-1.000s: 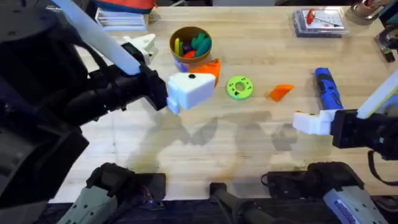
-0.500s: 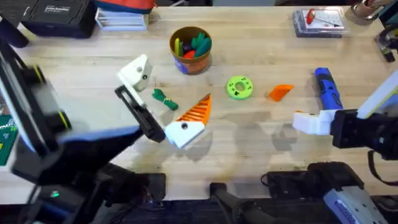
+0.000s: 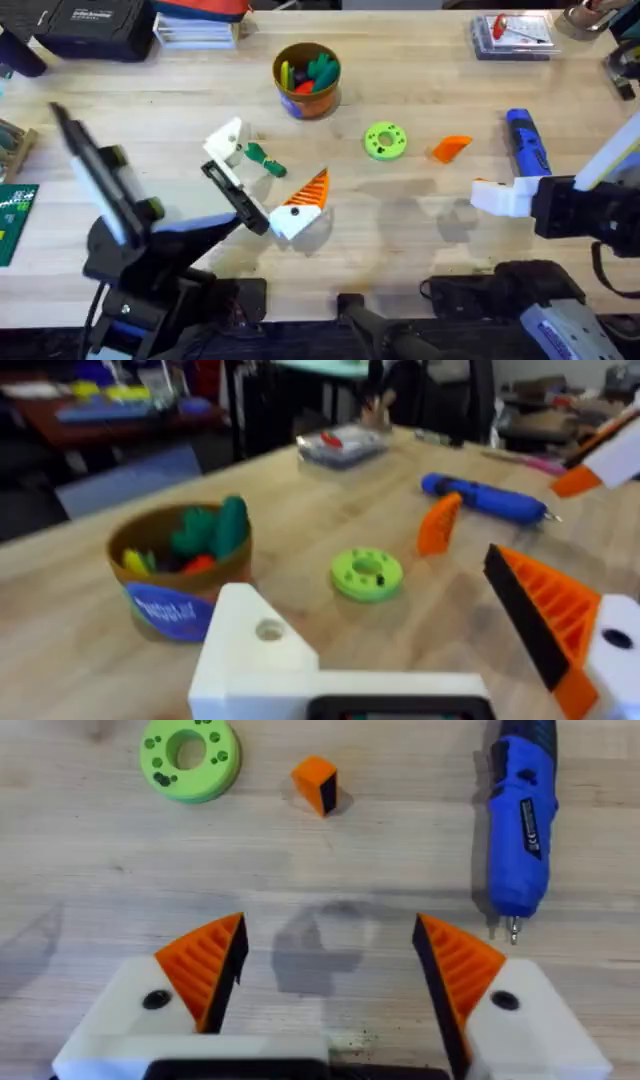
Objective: Pick up the gripper from the table and insert it into the empty holder that is missing its gripper. Then pick up a screw, insert it into the mounting hole, and use the screwdriver to tighten it. Finally, clean up the table by picking up the vegetable and placing it into the bucket.
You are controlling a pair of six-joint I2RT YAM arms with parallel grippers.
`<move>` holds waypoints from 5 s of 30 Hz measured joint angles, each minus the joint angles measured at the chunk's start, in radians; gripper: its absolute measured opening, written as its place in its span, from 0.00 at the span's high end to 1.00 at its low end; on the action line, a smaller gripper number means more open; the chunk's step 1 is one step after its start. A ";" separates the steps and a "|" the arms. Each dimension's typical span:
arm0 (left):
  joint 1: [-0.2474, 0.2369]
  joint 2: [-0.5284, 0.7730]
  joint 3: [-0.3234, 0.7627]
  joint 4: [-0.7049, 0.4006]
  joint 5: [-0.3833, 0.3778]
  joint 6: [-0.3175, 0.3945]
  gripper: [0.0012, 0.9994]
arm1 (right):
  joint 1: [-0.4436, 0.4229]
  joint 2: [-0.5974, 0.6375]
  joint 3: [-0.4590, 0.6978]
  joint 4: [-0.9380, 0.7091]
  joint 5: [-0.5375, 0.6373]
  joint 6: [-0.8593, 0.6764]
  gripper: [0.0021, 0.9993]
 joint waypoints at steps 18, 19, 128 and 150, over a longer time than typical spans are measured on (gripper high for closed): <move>0.033 0.001 0.002 -0.136 0.228 -0.001 0.01 | 0.000 0.000 0.000 0.000 0.000 0.000 0.01; 0.033 0.001 0.002 -0.136 0.228 -0.001 0.01 | 0.000 0.000 0.000 0.000 0.000 0.000 0.01; 0.033 0.001 0.002 -0.143 0.325 -0.001 0.01 | 0.026 0.311 0.215 0.188 -0.153 -0.429 0.99; 0.033 0.000 0.002 -0.143 0.325 -0.001 0.01 | 0.240 0.597 -0.107 0.728 -1.058 0.461 0.99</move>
